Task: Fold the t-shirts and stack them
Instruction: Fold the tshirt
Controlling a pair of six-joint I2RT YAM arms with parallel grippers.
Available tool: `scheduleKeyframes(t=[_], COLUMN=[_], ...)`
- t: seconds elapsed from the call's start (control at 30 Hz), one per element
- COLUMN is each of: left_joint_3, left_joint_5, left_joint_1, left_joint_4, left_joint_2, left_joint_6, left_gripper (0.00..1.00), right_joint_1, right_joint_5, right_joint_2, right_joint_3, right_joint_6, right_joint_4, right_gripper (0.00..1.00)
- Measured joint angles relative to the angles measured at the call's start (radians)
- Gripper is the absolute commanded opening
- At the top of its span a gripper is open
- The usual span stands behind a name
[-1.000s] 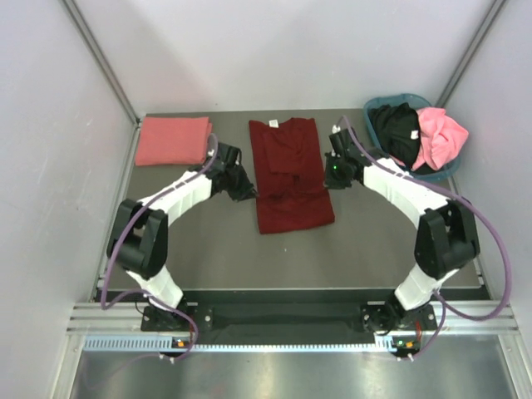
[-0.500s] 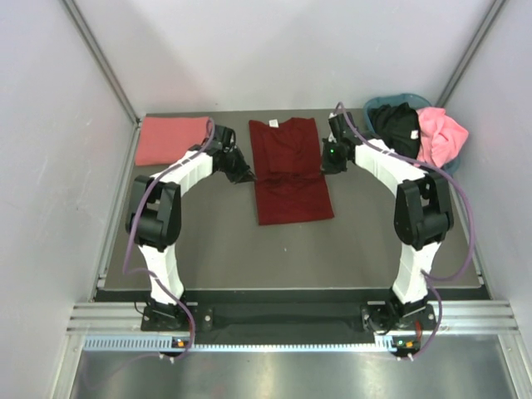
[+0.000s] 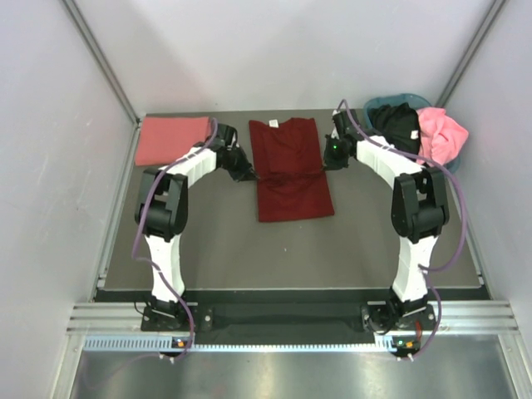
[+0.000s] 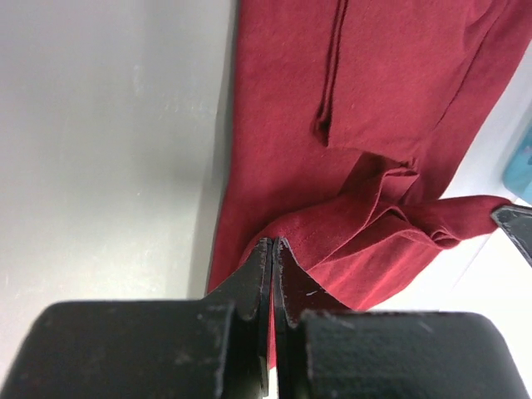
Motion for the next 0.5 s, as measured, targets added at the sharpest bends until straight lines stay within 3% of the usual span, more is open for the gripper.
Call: scheduleKeyframes(t=[0.5], left_joint_3=[0.063], left_joint_5=[0.001], left_joint_1=[0.013], left_joint_4=[-0.002], left_joint_2=[0.054], left_joint_6=[0.001], left_gripper=[0.0], right_joint_1=[-0.018], right_joint_5=[-0.031], right_joint_2=[0.093], right_joint_3=[0.086], right_joint_6=[-0.005], right_joint_4=[0.015], right_gripper=[0.01])
